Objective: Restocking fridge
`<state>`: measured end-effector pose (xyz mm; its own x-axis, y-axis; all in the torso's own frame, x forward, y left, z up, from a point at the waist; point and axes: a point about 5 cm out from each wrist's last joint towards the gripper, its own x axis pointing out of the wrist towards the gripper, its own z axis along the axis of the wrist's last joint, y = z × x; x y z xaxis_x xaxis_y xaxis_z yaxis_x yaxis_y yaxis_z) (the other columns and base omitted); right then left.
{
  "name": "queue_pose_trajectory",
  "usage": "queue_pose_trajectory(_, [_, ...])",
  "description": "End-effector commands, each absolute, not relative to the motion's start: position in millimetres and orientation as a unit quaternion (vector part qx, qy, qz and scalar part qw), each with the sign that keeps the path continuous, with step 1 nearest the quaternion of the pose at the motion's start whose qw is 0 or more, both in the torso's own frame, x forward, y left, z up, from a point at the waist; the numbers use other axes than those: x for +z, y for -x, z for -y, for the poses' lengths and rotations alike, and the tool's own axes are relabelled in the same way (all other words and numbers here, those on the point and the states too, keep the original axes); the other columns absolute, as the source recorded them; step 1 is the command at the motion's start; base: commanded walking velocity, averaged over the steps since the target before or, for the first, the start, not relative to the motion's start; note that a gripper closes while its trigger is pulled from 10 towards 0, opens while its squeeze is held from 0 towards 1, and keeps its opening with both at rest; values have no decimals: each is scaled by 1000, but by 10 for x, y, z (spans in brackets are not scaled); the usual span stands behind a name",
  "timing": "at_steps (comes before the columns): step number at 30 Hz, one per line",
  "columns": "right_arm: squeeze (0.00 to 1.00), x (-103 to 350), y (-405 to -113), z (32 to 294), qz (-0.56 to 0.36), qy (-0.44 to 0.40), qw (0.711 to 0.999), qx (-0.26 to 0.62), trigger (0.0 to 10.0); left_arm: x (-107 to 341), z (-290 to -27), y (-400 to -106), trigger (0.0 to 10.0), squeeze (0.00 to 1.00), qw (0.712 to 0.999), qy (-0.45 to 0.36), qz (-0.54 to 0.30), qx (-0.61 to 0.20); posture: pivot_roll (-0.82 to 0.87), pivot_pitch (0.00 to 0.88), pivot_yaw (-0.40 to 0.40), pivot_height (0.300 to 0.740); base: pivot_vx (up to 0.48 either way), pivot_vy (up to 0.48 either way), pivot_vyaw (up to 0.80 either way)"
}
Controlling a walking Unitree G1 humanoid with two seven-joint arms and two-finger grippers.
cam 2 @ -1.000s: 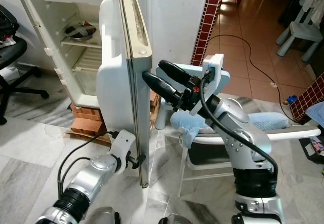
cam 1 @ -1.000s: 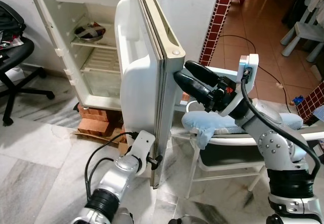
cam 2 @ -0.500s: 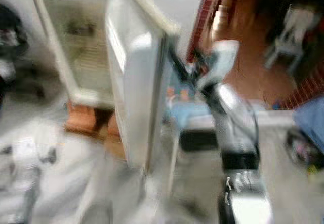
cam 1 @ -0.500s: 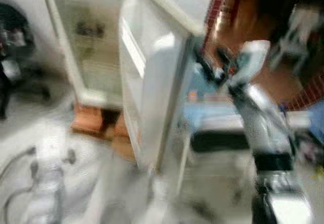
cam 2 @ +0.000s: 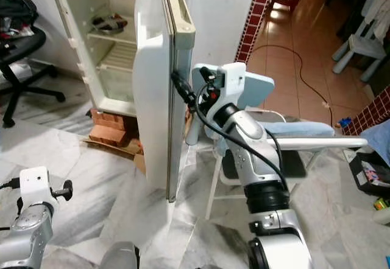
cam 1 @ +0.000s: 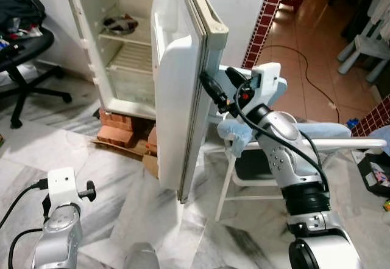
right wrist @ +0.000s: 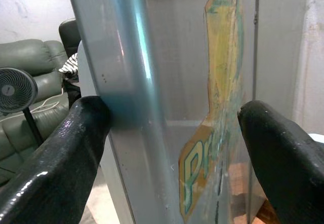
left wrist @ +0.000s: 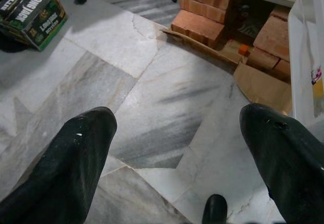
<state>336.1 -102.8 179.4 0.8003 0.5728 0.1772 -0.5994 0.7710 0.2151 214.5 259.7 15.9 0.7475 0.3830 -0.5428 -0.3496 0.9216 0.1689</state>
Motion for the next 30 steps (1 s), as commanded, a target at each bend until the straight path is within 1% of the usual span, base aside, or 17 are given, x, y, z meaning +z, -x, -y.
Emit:
queue_pose_trajectory(1, [0,1828,-3398,1129,55,-125,947,289,10000,163,-2603,-2137,10000,0,934,-32,-297,197,104,0,-82,740,0,0,0])
queue_pose_trajectory(19, [0,1813,-3405,1120,57,-123,949,285,10000,194,-2594,-2132,10000,0,936,-36,-294,190,104,0,-82,740,0,0,0])
queue_pose_trajectory(20, [0,1712,-3311,1080,45,-139,945,293,10000,201,-2419,-2236,10000,0,948,-52,-293,115,54,0,-72,740,0,0,0])
queue_pose_trajectory(22, [0,1577,-3153,1013,31,-156,938,308,10000,192,-2169,-2351,10000,0,953,-76,-293,10,53,0,-73,740,0,0,0])
queue_pose_trajectory(24, [0,1565,-3154,1002,33,-148,939,308,10000,193,-2171,-2353,10000,0,953,-75,-292,13,54,0,-76,740,0,0,0])
queue_pose_trajectory(27, [0,1519,-3165,979,35,-107,949,295,10000,176,-2168,-2341,10000,0,952,-73,-297,11,56,0,-79,740,0,0,0])
queue_pose_trajectory(30, [0,1504,-3158,967,33,-107,951,289,10000,164,-2169,-2328,10000,0,951,-73,-301,7,55,0,-81,740,0,0,0])
